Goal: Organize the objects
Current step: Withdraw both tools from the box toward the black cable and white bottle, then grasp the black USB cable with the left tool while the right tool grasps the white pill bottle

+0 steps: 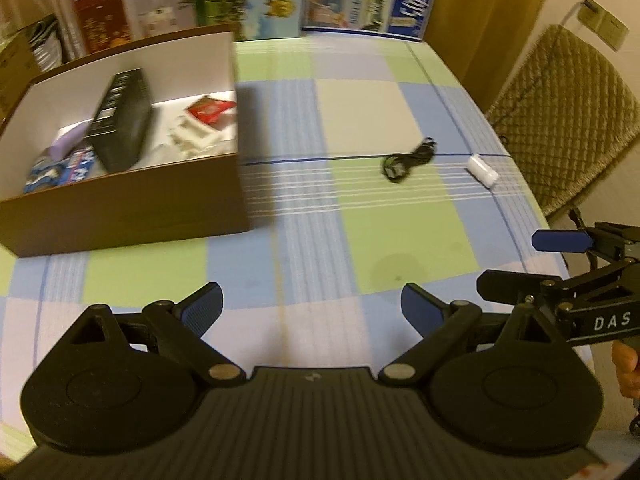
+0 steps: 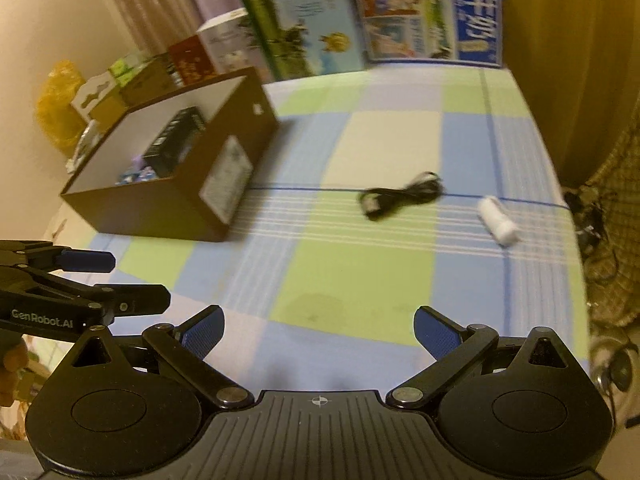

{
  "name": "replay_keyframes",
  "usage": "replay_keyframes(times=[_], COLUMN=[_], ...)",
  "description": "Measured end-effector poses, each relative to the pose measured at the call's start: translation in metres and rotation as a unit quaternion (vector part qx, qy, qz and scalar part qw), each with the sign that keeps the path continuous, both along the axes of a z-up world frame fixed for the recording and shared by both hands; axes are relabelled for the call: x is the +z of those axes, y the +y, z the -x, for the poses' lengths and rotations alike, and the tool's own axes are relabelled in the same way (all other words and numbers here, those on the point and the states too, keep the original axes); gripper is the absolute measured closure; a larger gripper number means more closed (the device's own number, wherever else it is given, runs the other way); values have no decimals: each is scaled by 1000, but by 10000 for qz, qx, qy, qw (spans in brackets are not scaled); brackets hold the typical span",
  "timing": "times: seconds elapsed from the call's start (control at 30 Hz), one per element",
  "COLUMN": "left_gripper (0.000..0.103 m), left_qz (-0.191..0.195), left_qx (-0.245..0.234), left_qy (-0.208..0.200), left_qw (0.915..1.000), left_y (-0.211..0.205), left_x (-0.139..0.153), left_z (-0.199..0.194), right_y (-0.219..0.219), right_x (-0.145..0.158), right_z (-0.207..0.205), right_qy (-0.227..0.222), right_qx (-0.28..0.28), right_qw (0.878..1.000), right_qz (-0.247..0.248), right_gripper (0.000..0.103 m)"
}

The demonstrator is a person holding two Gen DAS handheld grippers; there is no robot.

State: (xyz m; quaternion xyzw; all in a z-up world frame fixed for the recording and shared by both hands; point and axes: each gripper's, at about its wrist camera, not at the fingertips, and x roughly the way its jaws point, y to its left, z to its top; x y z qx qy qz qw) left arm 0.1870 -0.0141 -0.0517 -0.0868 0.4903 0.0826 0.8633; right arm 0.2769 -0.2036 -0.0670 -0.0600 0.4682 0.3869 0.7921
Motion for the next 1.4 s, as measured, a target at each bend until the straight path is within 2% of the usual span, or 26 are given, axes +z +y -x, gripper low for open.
replay_keyframes(times=[0.47, 0.67, 1.03, 1.27, 1.4], left_gripper=[9, 9, 14, 19, 25], left_qz=[17, 10, -260, -345, -338], left_qx=[-520, -755, -1238, -1443, -1630], left_qy=[72, -67, -475, -542, -530], left_qw=[9986, 9971, 9908, 9874, 9846], left_y=[-42, -53, -63, -61, -61], left_x=[-24, -36, -56, -70, -80], left_z=[-61, -87, -143, -175, -191], right_y=[-44, -54, -42, -30, -25], right_x=[-19, -29, -44, -60, -67], right_z=[-46, -65, -108, -136, -147], right_qy=[-129, -355, -680, -700, -657], right_qx=[-848, -1041, -975, -924, -900], right_qw=[9960, 9936, 9928, 9929, 9932], right_qz=[256, 248, 161, 269, 328], right_gripper=[5, 6, 34, 40, 42])
